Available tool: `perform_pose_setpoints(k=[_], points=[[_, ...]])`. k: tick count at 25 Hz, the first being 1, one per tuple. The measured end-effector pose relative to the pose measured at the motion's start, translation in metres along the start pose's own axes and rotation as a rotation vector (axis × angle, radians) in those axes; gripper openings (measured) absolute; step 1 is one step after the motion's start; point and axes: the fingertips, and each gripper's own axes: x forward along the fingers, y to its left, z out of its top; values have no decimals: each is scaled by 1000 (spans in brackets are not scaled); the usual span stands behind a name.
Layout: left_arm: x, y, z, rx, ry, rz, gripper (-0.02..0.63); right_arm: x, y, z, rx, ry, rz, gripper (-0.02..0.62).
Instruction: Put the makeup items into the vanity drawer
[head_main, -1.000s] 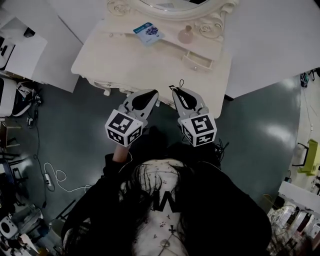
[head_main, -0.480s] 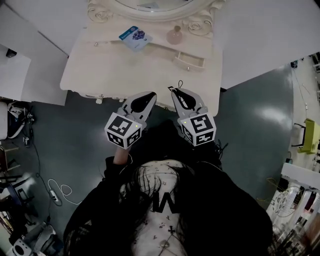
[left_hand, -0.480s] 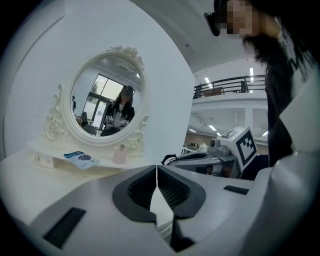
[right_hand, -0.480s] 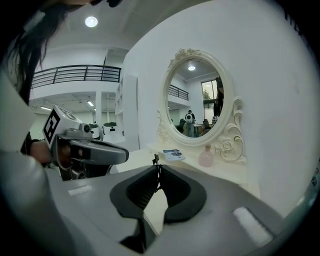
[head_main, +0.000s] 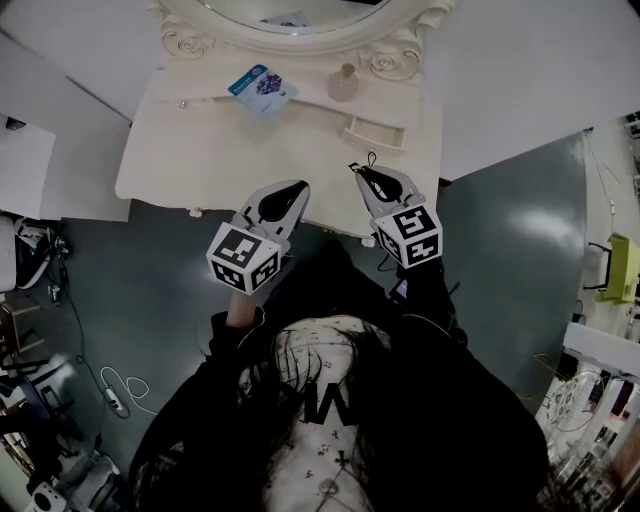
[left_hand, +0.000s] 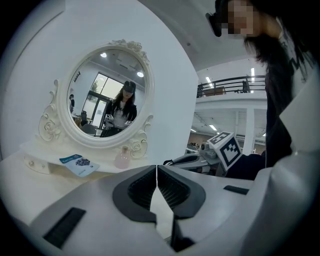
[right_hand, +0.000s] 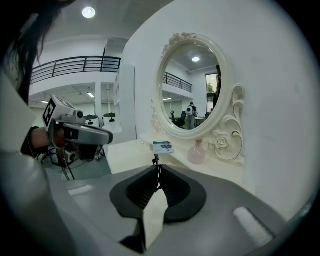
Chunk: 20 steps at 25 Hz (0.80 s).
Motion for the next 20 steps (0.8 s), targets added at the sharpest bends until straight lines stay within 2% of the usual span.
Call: perform_pose_setpoints(k=[5,11,16,20], points=[[18,1,2,-5,12,-19,0,25,-42,-17,-58,92,86,34],[29,2,-1,0,44,-20,0,64,-94,-49,-10,218,126,34],[32,13,-2,-6,59,10,0,95,-117,-71,102,292,182,34],[37,14,-7,-11,79,21,0,109,-129,-82,126,350,223,35]])
